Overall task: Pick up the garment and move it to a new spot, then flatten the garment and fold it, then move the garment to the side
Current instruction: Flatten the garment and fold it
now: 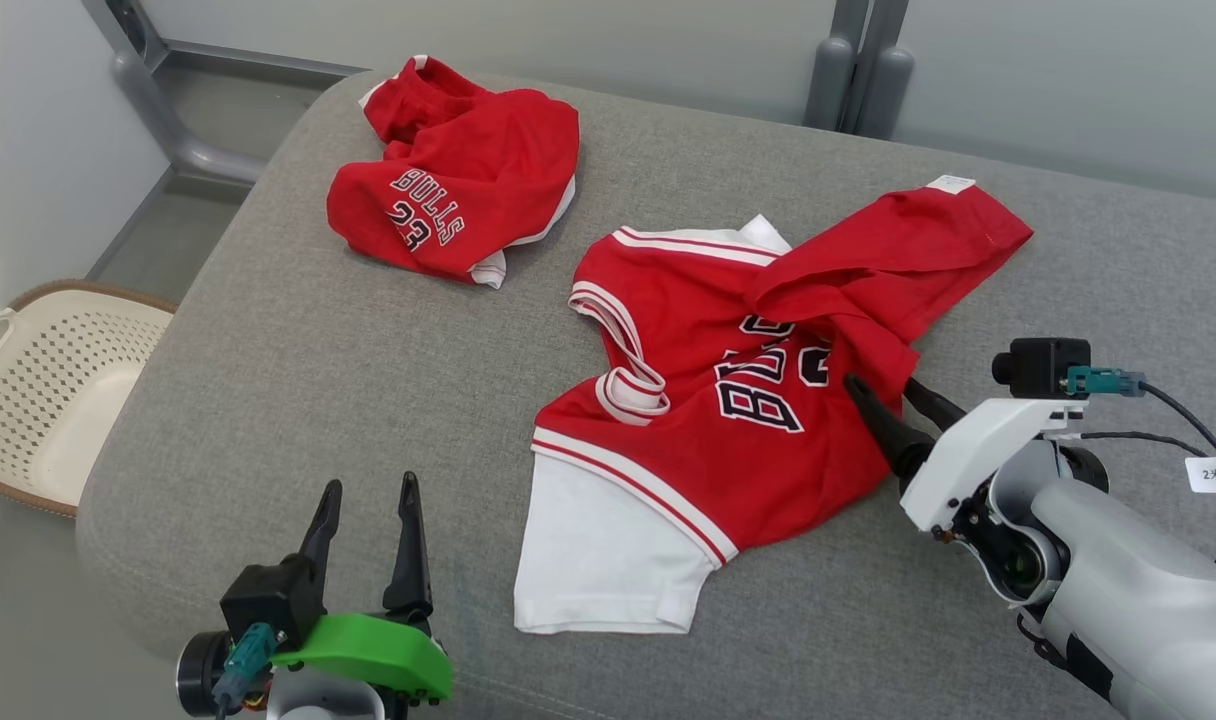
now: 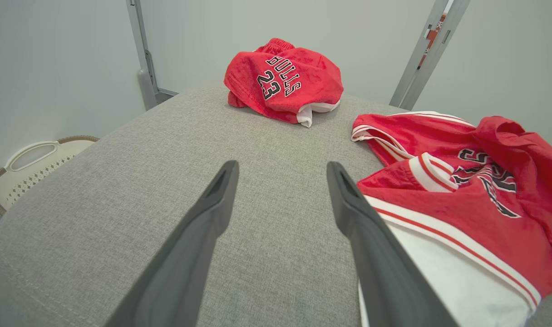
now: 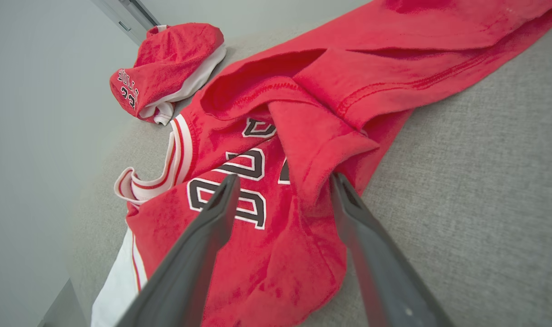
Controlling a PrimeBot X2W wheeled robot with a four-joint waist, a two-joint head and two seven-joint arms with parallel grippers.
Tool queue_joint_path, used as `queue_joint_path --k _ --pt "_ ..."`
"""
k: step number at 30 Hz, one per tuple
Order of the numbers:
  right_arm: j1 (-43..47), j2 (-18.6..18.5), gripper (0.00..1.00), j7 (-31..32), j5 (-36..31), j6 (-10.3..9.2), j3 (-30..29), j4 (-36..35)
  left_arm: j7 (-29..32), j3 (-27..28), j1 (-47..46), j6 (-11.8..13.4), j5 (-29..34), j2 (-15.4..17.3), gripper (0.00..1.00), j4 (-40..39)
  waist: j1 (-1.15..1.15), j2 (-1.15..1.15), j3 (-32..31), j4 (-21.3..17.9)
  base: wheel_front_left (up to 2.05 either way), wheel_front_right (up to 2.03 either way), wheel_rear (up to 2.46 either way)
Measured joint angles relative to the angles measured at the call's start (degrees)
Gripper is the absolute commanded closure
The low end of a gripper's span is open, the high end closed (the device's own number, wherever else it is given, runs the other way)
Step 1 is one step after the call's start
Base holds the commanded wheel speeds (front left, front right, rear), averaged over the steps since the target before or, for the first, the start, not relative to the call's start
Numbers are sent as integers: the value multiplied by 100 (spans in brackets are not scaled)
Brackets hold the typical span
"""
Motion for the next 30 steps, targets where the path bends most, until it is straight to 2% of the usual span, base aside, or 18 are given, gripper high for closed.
queue_joint_path --k 6,9,10,14,20,24,30 --pt "7 98 2 124 558 0 -261 116 0 -4 -4 -1 9 -3 0 -3 0 0 88 48 0 0 0" --pt "-103 144 80 13 615 0 -310 214 0 -15 -25 -9 18 -5 0 1 0 0 139 75 0 0 0" --pt "-145 142 100 -35 601 0 -310 227 0 -18 -27 -10 19 -5 0 4 0 0 146 85 0 0 0" --pt "-236 192 100 -296 318 0 -132 187 0 -29 -30 -10 25 -7 0 64 0 0 107 119 0 0 0" --pt "-493 223 100 -542 -1021 0 649 207 0 -19 -18 -18 27 -5 0 148 0 0 -75 144 0 0 0" --pt "-656 291 100 -159 -1725 0 1332 234 0 -18 8 -25 25 1 0 172 0 0 -198 170 0 0 0" --pt "-981 386 100 660 -2268 0 2003 108 0 1 69 -24 -1 25 0 181 0 0 -303 237 0 0 0"
